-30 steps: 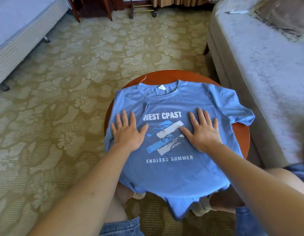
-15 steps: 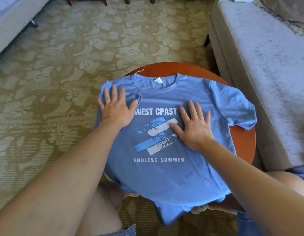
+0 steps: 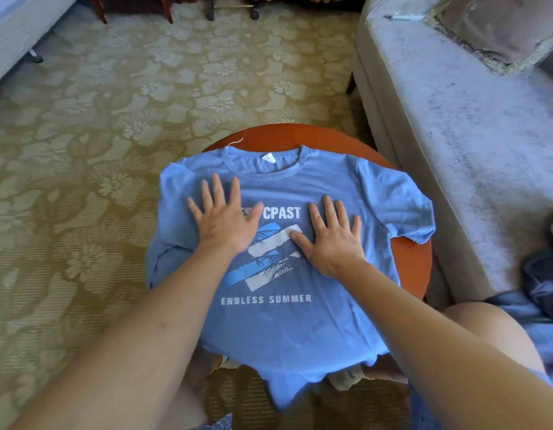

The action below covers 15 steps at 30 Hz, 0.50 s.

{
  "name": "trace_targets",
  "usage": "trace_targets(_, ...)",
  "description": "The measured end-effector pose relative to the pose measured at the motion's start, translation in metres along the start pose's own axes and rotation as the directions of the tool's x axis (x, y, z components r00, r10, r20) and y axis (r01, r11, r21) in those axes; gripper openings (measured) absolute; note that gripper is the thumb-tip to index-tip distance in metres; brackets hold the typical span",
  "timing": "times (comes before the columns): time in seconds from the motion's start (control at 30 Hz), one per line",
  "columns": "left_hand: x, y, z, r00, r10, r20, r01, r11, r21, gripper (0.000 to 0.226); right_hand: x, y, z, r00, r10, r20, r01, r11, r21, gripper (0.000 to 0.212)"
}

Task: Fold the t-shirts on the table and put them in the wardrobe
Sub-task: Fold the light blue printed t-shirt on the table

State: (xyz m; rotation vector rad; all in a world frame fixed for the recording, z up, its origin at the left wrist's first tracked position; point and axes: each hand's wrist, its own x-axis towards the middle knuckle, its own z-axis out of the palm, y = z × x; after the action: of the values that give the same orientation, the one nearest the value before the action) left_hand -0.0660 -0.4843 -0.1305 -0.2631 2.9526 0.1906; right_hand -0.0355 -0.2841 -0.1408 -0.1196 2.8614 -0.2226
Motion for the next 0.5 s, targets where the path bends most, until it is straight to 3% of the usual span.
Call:
trace_targets(0.13,-0.026,0.057,0.016,0.994,0.103,0.031,-0.102,0.995,-0.023,0.078,-0.018,0.031,-0.008,0.984,0.066,-0.165,-0.055,0.996,0.070,0.068)
trace_targets(0.27,-0.031,0.076,0.026,0.994,0.095,0.050,-0.095,0.995,0.003,0.080,-0.019,0.088,-0.020,0.924,0.243,-0.294,-0.203,0.966,0.158,0.061)
trace_targets(0.4,-0.030,0.075,0.027,0.997,0.078,0.011,-0.079,0.997,0.018,0.081,-0.010,0.136,-0.021,0.890,0.432,-0.143,-0.339,0.840,0.424,0.061)
trace_targets(0.5,-0.032,0.075,0.028,0.998,0.069,-0.009,-0.069,0.998,0.011,0.080,-0.006,0.155,-0.018,0.866,0.500,0.005,-0.358,0.613,0.704,0.068)
